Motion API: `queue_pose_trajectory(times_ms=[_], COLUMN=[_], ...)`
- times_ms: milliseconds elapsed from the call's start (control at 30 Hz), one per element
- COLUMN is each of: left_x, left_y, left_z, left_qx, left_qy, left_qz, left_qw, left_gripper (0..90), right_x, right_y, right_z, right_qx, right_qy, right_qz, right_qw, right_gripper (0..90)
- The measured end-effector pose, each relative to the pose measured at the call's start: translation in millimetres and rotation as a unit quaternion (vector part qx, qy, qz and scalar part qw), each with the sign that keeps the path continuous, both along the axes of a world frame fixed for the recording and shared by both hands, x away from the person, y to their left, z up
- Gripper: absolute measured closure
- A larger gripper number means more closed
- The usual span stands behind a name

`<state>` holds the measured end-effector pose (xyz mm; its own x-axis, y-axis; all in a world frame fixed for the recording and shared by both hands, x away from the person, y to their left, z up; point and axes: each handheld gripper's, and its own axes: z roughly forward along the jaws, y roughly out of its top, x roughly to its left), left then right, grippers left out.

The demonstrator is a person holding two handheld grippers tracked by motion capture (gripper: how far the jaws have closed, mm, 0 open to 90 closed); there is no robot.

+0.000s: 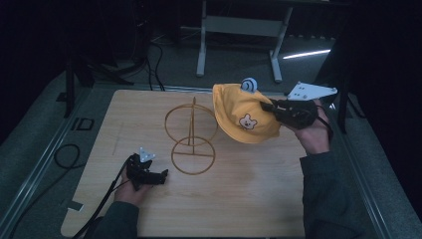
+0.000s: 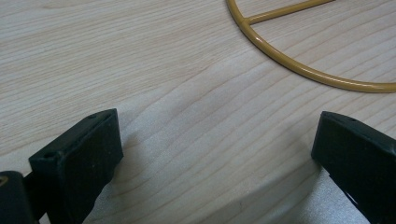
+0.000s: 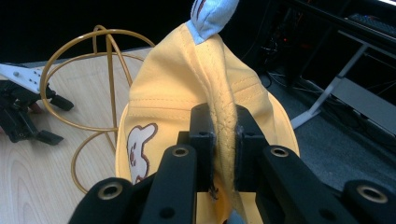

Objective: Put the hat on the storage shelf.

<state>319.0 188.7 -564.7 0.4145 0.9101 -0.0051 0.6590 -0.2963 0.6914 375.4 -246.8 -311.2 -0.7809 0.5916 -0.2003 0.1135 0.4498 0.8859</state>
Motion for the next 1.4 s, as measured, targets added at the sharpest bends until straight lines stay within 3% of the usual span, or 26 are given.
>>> queue_pose_trajectory(times_ms=[733,1400], left_x=[-0.1,0.0], left_y=[0.0,0.2], left_z=[0.0,0.1], left_qx=[0.001,0.002], left_qy=[0.0,0.001], left_qz=[0.0,-0.001], left_qw=[1.0,1.0], left_gripper=[1.9,1.9], right_x=[-1.4,0.7], right_y=[12.7,34.8], right_z=[12.8,18.1], right_qx=[0.021,0.034], right_qy=[-0.016,-0.007], right_qz=[0.022,0.063], right_qw=[0.9994,0.9974], right_gripper=[81.3,81.3])
